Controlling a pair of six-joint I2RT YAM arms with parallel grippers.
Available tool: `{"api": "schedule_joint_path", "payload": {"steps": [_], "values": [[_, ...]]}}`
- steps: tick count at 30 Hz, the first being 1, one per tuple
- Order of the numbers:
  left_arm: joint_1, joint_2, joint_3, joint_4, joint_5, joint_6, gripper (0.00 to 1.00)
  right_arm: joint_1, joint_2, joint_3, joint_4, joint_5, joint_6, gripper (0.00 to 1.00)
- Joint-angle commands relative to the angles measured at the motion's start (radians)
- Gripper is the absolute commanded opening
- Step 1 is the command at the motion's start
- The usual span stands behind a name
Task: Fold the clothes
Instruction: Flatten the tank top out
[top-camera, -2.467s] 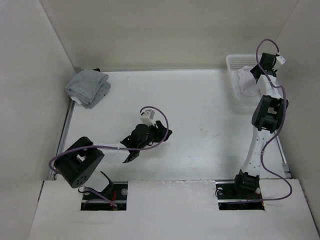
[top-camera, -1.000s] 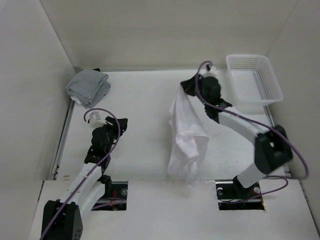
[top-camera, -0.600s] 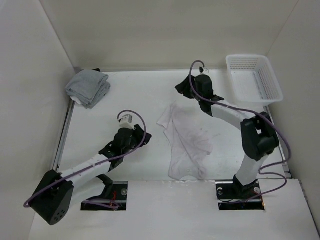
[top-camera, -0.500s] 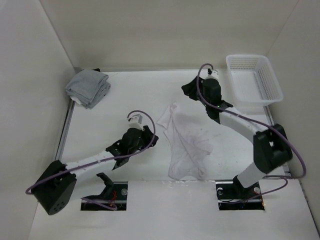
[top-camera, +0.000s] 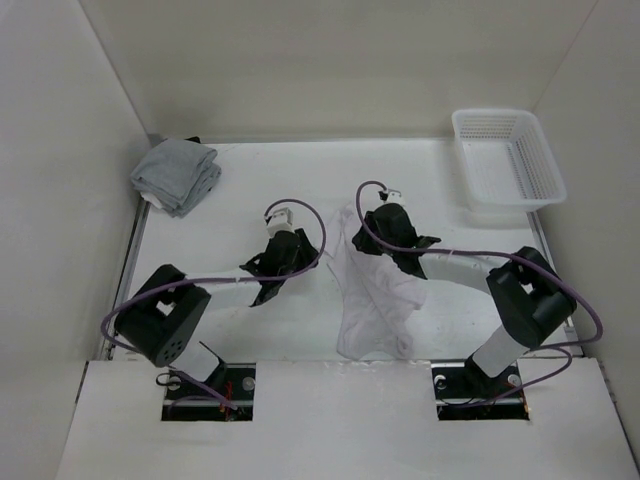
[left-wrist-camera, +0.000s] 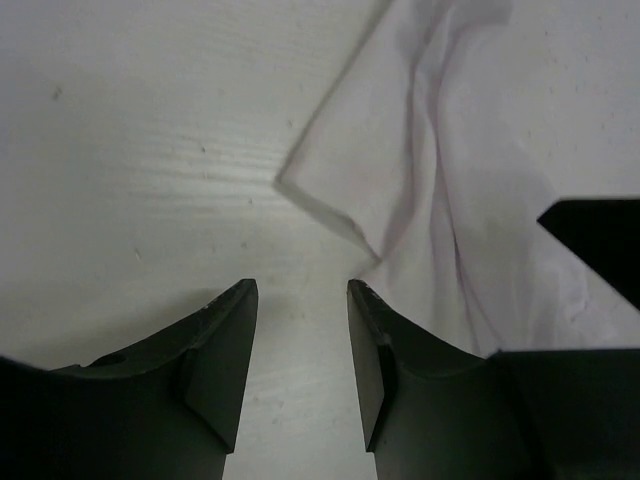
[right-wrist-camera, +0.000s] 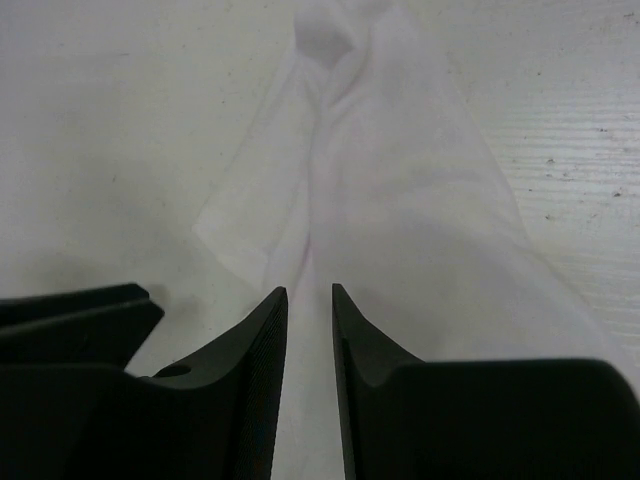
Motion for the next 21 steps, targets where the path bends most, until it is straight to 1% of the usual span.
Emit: {"api": "schedule_joint_path", "payload": {"steps": [1, 4, 5, 6, 7, 8, 11, 13, 14, 17, 21], "values": [[0.05, 0.126, 0.132, 0.064, -0.01, -0.016, 0.39, -0.002, 0.009, 0.043, 0.057, 0.014, -0.015, 0.31], [0.067, 0.211, 0.195, 0.062, 0.03, -0.024, 0.39, -0.002, 0.019, 0.031, 0.076, 0.017, -0.015, 0.36], [0.07, 0.231, 0.21, 0.06, 0.046, -0.029, 0.39, -0.002, 0.042, 0.037, 0.08, 0.02, -0.024, 0.4], [0.071, 0.243, 0.221, 0.059, 0.052, -0.03, 0.39, -0.002, 0.05, 0.041, 0.08, 0.022, -0.026, 0.41], [0.077, 0.29, 0.259, 0.044, 0.059, -0.033, 0.39, -0.008, 0.071, 0.063, 0.077, 0.022, -0.03, 0.45], [0.081, 0.314, 0.278, 0.028, 0.064, -0.035, 0.37, -0.019, 0.107, 0.098, 0.08, 0.023, -0.049, 0.49], [0.076, 0.348, 0.298, 0.013, 0.055, -0.027, 0.31, -0.043, 0.182, 0.185, 0.08, 0.023, -0.069, 0.53], [0.078, 0.36, 0.304, 0.013, 0.055, -0.03, 0.26, -0.059, 0.228, 0.244, 0.068, 0.017, -0.076, 0.53], [0.081, 0.372, 0.315, 0.013, 0.055, -0.029, 0.19, -0.068, 0.258, 0.282, 0.064, 0.014, -0.08, 0.53], [0.082, 0.384, 0.335, 0.007, 0.059, -0.024, 0.09, -0.092, 0.329, 0.371, 0.061, 0.015, -0.08, 0.53], [0.081, 0.386, 0.339, 0.002, 0.07, -0.023, 0.05, -0.124, 0.397, 0.457, 0.015, -0.004, -0.073, 0.49]]}}
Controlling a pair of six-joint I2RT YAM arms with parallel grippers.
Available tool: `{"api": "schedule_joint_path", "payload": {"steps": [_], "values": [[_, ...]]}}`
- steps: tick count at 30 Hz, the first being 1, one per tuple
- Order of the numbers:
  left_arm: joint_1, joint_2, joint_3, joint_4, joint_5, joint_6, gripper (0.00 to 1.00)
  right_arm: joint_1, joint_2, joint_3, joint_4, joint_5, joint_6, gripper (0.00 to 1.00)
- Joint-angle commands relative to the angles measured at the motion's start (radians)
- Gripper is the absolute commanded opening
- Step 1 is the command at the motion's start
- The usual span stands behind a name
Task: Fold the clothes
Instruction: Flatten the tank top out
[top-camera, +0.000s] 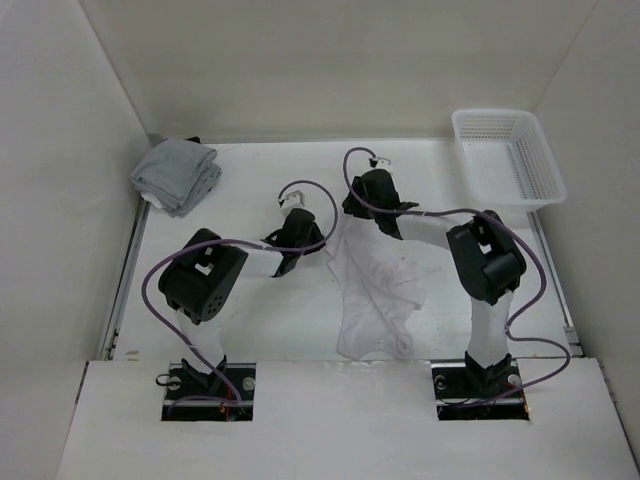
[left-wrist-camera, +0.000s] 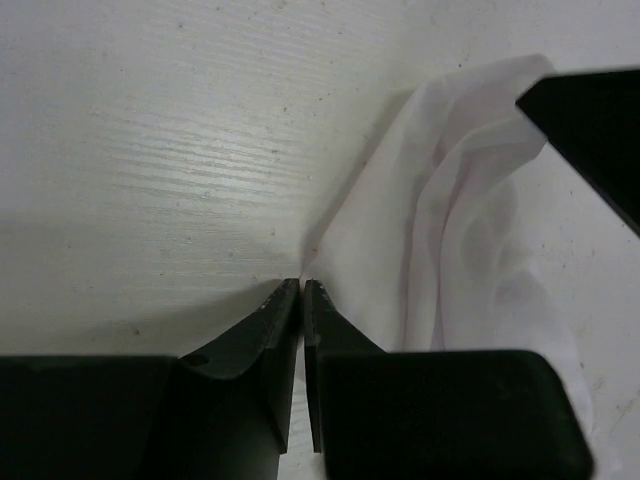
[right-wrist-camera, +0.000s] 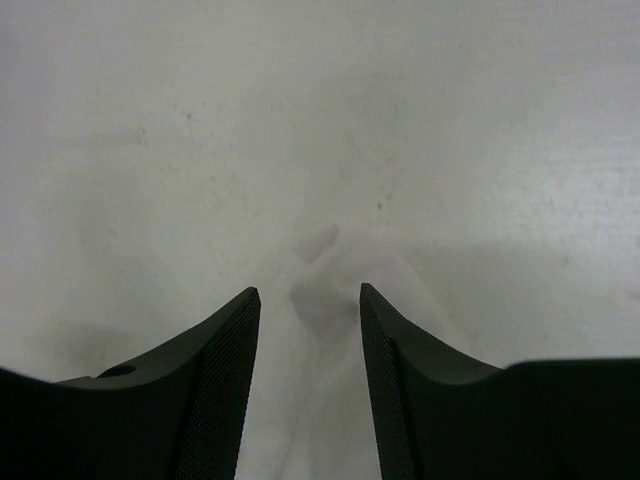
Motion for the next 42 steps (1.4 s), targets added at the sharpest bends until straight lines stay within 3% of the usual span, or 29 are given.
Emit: {"api": "schedule_joint_path", "payload": {"steps": [1, 3, 6, 10, 16, 26, 31, 35, 38, 42], "values": [[0.004, 0.008, 0.022, -0.021, 0.017, 0.005, 0.04, -0.036, 0.059, 0.112, -0.038, -0.027, -0.011, 0.42], [0.008, 0.002, 0.011, -0.015, 0.016, -0.004, 0.03, -0.042, 0.073, 0.132, -0.059, -0.05, -0.014, 0.38], [0.019, -0.013, 0.008, -0.01, 0.016, -0.015, 0.02, -0.05, 0.067, 0.137, -0.072, -0.078, -0.015, 0.16], [0.045, -0.046, 0.026, -0.008, 0.017, -0.038, 0.01, -0.065, 0.028, 0.132, -0.067, -0.08, -0.002, 0.03], [0.099, -0.133, 0.098, -0.03, 0.019, -0.05, 0.0, -0.103, -0.074, 0.184, -0.082, -0.127, -0.009, 0.02], [0.172, -0.369, 0.422, -0.171, 0.01, 0.011, 0.0, -0.131, -0.253, 0.629, -0.394, -0.17, -0.161, 0.02], [0.191, -0.559, 0.485, -0.199, -0.013, 0.059, 0.0, -0.093, -0.389, 0.714, -0.472, -0.185, -0.261, 0.04], [0.171, -0.725, 0.413, -0.206, -0.069, 0.114, 0.0, -0.027, -0.555, 0.536, -0.455, -0.213, -0.321, 0.06], [0.142, -0.834, 0.305, -0.2, -0.108, 0.14, 0.0, 0.029, -0.695, 0.238, -0.365, -0.186, -0.318, 0.06], [0.114, -0.894, 0.157, -0.211, -0.112, 0.16, 0.01, 0.087, -0.802, -0.163, -0.183, -0.138, -0.188, 0.06]]}}
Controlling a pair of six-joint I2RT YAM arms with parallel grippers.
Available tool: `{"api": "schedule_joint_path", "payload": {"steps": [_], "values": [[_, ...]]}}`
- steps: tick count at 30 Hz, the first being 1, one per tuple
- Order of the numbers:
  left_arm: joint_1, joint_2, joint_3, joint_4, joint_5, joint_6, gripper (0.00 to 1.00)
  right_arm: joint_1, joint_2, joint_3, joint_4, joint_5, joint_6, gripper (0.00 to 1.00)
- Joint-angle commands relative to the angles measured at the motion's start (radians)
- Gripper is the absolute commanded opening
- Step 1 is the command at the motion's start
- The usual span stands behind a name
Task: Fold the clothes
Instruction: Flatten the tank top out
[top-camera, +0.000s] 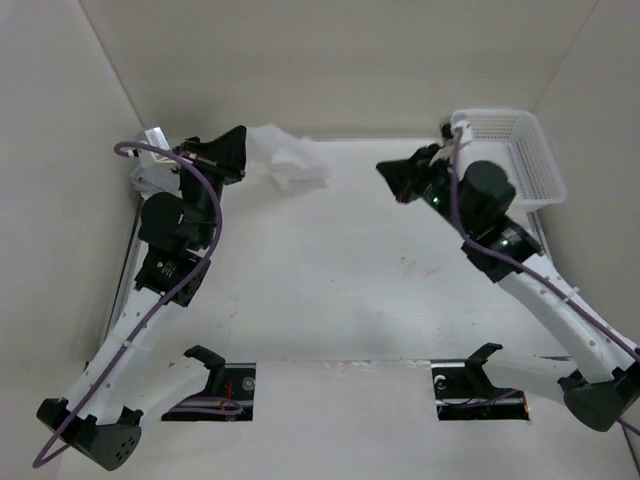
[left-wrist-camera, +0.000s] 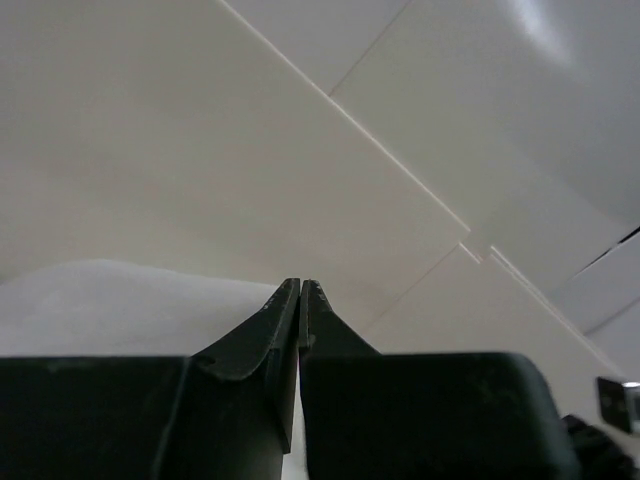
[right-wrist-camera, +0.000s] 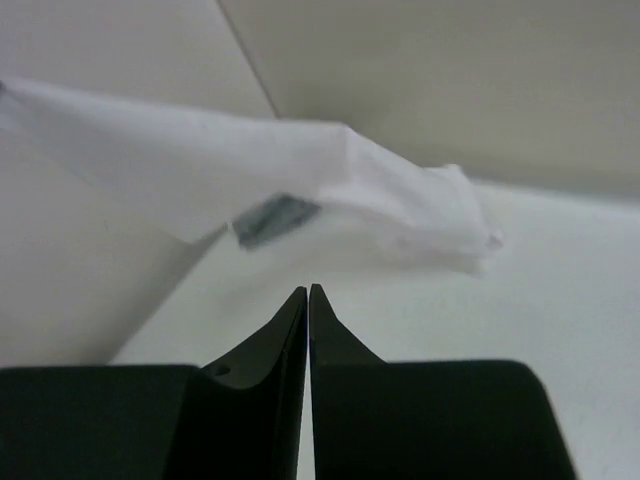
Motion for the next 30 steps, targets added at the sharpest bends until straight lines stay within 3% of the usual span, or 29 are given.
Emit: {"api": "schedule_joint_path", "payload": {"steps": [1, 4, 10, 14, 17, 21, 25, 30], "values": [[-0.027, 0.009, -0.145, -0.05, -0.011, 0.051, 0.01, 0.045, 0.036, -0.301, 0.133, 0.031, 0.105, 0.09], [-0.071, 0.003, -0.276, -0.087, -0.016, 0.033, 0.01, 0.09, 0.111, -0.422, 0.216, 0.029, 0.16, 0.15], [-0.363, 0.01, -0.557, -0.135, -0.122, -0.165, 0.05, 0.138, 0.387, -0.456, 0.334, 0.037, 0.26, 0.38], [-0.521, 0.012, -0.64, -0.172, -0.209, -0.294, 0.22, 0.139, 0.455, -0.452, 0.362, 0.041, 0.315, 0.44], [-0.556, 0.015, -0.665, -0.162, -0.212, -0.328, 0.33, 0.139, 0.448, -0.482, 0.361, 0.054, 0.337, 0.47], [-0.492, -0.064, -0.69, -0.219, -0.247, -0.305, 0.34, 0.15, 0.425, -0.53, 0.364, 0.074, 0.381, 0.48], [-0.272, -0.227, -0.729, -0.384, -0.287, -0.302, 0.37, 0.254, 0.445, -0.553, 0.338, 0.075, 0.375, 0.55], [-0.04, -0.325, -0.792, -0.538, -0.223, -0.335, 0.38, 0.358, 0.406, -0.577, 0.356, 0.066, 0.335, 0.54]]}}
